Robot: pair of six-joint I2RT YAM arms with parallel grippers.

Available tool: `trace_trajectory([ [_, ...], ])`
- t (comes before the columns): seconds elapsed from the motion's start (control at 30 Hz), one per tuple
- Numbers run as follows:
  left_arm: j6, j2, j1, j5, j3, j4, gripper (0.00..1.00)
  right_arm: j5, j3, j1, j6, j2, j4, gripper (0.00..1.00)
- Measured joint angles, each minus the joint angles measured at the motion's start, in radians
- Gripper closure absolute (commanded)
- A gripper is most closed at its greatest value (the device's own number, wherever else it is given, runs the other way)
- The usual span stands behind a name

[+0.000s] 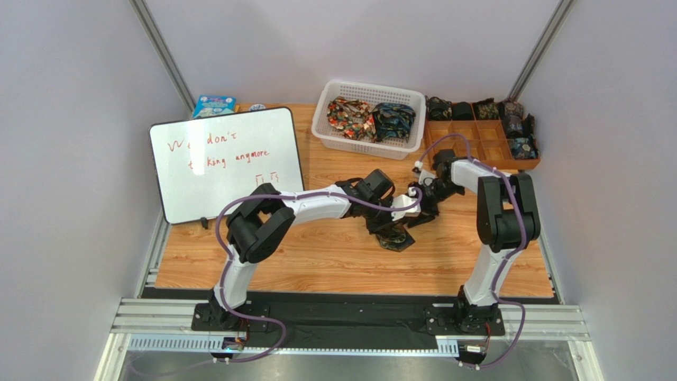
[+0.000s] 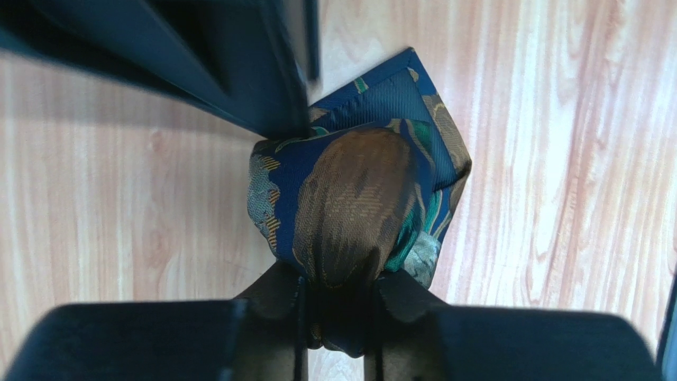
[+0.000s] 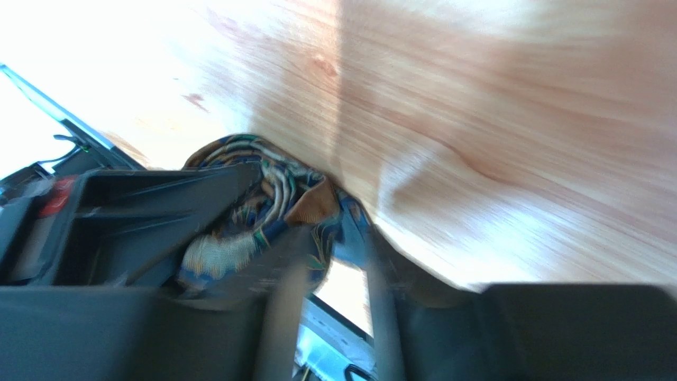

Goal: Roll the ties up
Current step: Roll the tie at the center of the board.

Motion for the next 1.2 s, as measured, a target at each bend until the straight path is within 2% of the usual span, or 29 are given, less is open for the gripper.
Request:
trace_trajectory([
  [0.07,-0.012,-0.011,-0.001,-0.021,-0.021,0.024,0.94,-0.006,0.015,-0.038,-0.002,-0.023,-0.01,0.34],
  [0.1,-0.019,-0.017,-0.002,-0.033,-0.032,0.039,0.95,-0.006,0.016,-0.066,-0.011,-0.047,-0.021,0.32],
  [0.27,-0.044,-0.029,-0.006,-0.065,-0.058,0.075,0.99,-0.026,-0.019,-0.167,-0.035,-0.143,-0.075,0.28],
  [0.47,-0.043,-0.035,-0.006,-0.065,-0.074,0.095,1.0,-0.088,-0.124,-0.141,-0.014,-0.081,-0.054,0.24],
  [0.67,-0.04,-0.039,-0.006,-0.064,-0.084,0.106,1.0,-0.172,-0.146,-0.13,0.056,-0.021,-0.03,0.23],
  [0.9,-0.036,-0.04,0.001,-0.072,-0.085,0.106,1.0,-0.293,-0.196,-0.134,0.148,-0.014,0.106,0.23],
  [1.03,-0.036,-0.041,0.009,-0.077,-0.085,0.105,1.0,-0.331,-0.234,-0.134,0.201,-0.034,0.215,0.18],
  [1.1,-0.036,-0.041,0.01,-0.08,-0.085,0.105,1.0,-0.333,-0.261,-0.142,0.242,-0.058,0.27,0.13],
  [1.2,-0.035,-0.041,0.009,-0.08,-0.085,0.105,1.0,-0.323,-0.291,-0.161,0.263,-0.096,0.304,0.12],
])
